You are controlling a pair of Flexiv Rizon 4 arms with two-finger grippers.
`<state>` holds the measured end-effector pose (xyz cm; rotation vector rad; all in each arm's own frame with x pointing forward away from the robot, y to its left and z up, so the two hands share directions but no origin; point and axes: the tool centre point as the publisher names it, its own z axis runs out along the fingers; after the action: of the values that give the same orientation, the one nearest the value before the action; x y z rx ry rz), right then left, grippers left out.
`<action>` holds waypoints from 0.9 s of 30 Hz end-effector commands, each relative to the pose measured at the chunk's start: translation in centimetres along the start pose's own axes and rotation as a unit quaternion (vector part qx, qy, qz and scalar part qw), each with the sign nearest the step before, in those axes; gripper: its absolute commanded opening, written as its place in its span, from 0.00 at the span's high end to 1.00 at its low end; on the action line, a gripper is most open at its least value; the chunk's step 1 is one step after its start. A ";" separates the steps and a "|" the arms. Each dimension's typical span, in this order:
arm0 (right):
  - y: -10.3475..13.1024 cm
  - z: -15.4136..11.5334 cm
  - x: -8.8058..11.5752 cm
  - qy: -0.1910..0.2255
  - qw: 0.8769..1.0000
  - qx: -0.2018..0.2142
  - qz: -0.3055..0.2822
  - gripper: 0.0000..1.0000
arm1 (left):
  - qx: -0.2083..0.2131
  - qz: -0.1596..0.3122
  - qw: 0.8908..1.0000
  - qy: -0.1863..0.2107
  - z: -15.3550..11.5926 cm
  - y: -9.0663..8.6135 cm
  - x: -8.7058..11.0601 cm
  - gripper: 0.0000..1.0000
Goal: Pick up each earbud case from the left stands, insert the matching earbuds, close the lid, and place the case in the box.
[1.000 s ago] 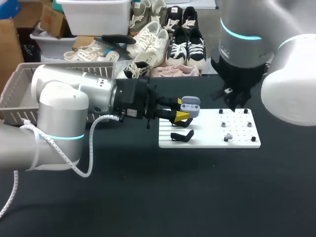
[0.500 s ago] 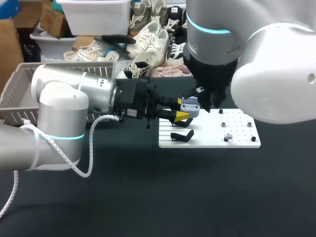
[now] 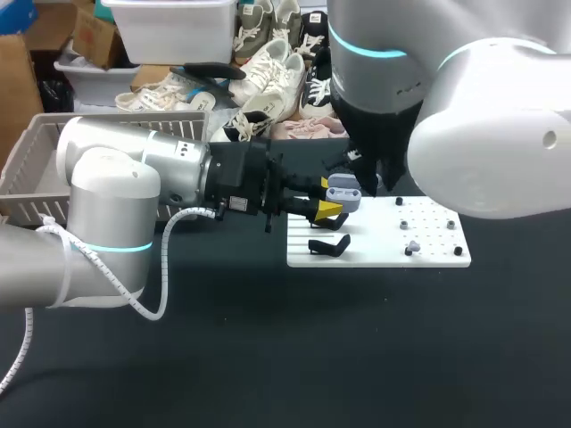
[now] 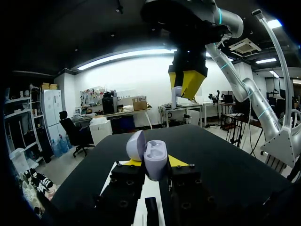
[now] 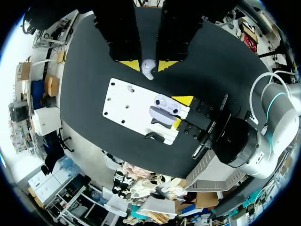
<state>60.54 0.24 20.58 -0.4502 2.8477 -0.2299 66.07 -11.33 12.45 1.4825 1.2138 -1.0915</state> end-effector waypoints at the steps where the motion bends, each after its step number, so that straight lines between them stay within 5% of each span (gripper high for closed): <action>1: 0.5 0.3 -1.4 0.047 0.993 0.020 0.106 1.00 | 0.000 0.000 1.000 0.001 0.0 0.0 0.0 1.00; 4: 0.1 0.0 -1.8 0.073 0.980 -0.001 0.185 1.00 | 0.000 0.000 1.000 0.001 0.0 0.0 0.0 1.00; 12: 0.5 -0.4 -1.2 0.096 0.959 -0.036 0.264 1.00 | 0.000 0.000 1.000 0.001 0.0 0.0 0.0 1.00; 27: 0.5 -0.6 -0.9 0.091 0.958 -0.039 0.268 1.00 | 0.000 0.000 1.000 0.001 0.0 0.0 0.0 1.00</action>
<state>61.26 1.14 21.19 0.3516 3.0355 -0.0564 66.07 -11.33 12.45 1.4825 1.2138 -1.0916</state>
